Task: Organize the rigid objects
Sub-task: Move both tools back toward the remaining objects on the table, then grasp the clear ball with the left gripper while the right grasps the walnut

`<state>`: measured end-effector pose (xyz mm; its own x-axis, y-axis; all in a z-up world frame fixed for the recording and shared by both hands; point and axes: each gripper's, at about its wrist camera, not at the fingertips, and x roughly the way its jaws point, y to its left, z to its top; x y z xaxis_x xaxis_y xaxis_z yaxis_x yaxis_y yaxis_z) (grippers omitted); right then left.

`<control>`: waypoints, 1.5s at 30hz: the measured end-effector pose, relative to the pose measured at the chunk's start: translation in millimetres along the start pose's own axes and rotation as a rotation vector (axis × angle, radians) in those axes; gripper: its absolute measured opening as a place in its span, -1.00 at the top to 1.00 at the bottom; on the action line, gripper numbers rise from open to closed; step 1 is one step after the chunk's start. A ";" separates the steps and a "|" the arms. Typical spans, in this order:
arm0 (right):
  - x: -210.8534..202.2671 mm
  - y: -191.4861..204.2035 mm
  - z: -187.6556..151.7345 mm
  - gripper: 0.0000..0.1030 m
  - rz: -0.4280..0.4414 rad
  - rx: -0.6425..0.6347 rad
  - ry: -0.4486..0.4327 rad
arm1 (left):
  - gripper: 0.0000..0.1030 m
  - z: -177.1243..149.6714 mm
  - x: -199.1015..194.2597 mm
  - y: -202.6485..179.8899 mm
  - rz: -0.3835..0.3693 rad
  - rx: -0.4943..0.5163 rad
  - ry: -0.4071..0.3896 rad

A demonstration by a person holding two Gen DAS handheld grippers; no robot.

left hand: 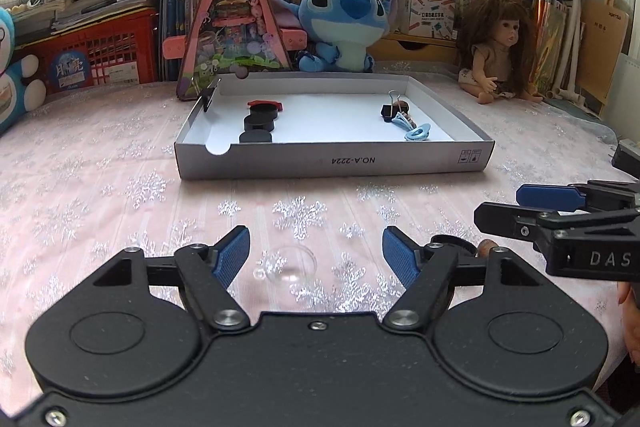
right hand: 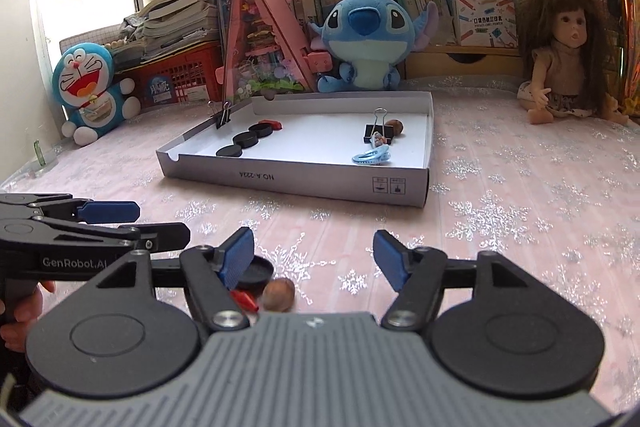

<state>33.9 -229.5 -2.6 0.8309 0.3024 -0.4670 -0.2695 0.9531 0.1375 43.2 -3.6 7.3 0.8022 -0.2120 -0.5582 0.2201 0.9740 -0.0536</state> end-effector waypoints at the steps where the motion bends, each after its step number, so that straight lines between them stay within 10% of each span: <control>1: -2.0 1.5 -2.4 -0.57 0.004 -0.008 -0.011 | -0.38 -2.5 -0.6 0.3 0.001 -0.001 -0.002; 18: -9.3 12.3 -19.7 -0.61 -0.037 -0.054 -0.061 | -0.40 -21.0 5.6 5.7 0.005 -0.004 -0.005; 27: -16.9 11.4 -21.8 -0.07 -0.029 -0.071 -0.061 | -0.45 -23.2 6.9 -0.3 -0.003 0.025 -0.007; 45: -6.8 24.5 -29.3 0.27 -0.057 -0.119 -0.004 | -0.46 -24.6 5.5 -0.7 -0.004 0.019 -0.013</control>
<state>7.4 -208.6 -21.7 0.8482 0.2482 -0.4679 -0.2779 0.9606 0.0059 33.8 -3.5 -16.2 0.8083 -0.2168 -0.5473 0.2338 0.9715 -0.0396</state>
